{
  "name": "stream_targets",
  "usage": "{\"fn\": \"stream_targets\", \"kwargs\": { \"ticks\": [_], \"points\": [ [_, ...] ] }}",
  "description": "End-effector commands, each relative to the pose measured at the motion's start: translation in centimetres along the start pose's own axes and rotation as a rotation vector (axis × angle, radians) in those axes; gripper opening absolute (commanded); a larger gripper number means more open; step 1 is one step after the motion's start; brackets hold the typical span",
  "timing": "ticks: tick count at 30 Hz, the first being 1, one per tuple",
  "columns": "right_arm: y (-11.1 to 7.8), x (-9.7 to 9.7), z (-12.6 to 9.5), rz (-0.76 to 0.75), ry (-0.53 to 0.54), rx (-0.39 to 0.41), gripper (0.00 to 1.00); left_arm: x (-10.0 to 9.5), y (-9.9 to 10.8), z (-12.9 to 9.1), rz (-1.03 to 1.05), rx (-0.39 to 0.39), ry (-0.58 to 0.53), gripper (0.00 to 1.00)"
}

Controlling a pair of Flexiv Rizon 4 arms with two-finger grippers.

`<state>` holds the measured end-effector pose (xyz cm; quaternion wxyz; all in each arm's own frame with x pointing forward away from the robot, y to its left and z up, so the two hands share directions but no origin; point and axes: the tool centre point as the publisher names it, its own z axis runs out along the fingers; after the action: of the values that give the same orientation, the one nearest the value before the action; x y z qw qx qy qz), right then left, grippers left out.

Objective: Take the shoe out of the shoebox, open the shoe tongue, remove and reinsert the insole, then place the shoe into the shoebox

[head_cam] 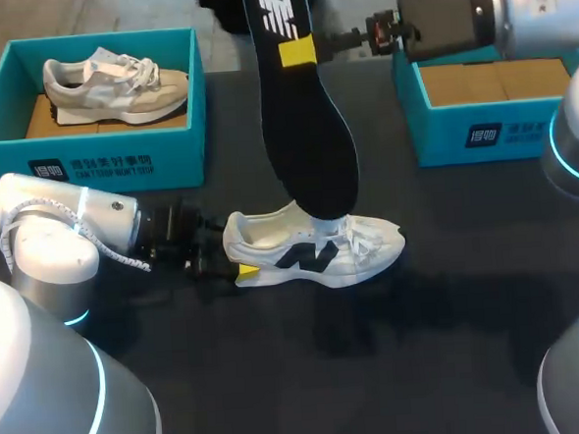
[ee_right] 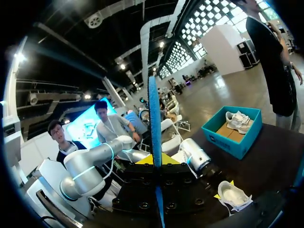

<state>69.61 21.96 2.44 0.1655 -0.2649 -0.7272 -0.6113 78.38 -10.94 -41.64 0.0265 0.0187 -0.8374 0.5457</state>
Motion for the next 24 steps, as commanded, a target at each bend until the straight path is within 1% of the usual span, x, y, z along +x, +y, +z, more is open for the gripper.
{"fn": "stream_targets", "kwargs": {
  "ticks": [1, 2, 17, 18, 20, 23, 24],
  "points": [
    [-1.4, 1.2, -1.4, -0.006, -0.069, -0.025, 0.0, 0.0, 0.1, 0.0, -0.001, -0.002, 0.001, 0.0],
    [-1.3, 1.3, -1.4, -0.018, -0.068, -0.017, 0.0, 0.0, 0.1, 0.0, -0.001, -0.002, 0.001, 0.0],
    [-1.3, 1.3, -1.4, -0.018, -0.068, -0.017, 0.0, 0.0, 0.1, 0.0, -0.001, -0.002, 0.001, 0.0],
    [-1.3, 1.3, -1.6, -0.001, -0.03, -0.039, 0.0, 0.0, 0.1, 0.0, -0.001, -0.002, 0.001, 0.0],
    [-1.4, 1.2, -2.3, -0.002, -0.029, -0.029, 0.0, 0.0, 0.1, 0.0, -0.001, -0.002, 0.001, 0.0],
    [-1.7, 1.3, -3.7, 0.014, -0.006, -0.036, 0.0, 0.0, 0.1, 0.0, -0.001, -0.002, 0.001, 0.0],
    [-1.8, 1.3, -4.1, 0.009, -0.018, -0.022, 0.0, 0.0, 0.1, 0.0, -0.001, -0.002, 0.001, 0.0]
  ]
}}
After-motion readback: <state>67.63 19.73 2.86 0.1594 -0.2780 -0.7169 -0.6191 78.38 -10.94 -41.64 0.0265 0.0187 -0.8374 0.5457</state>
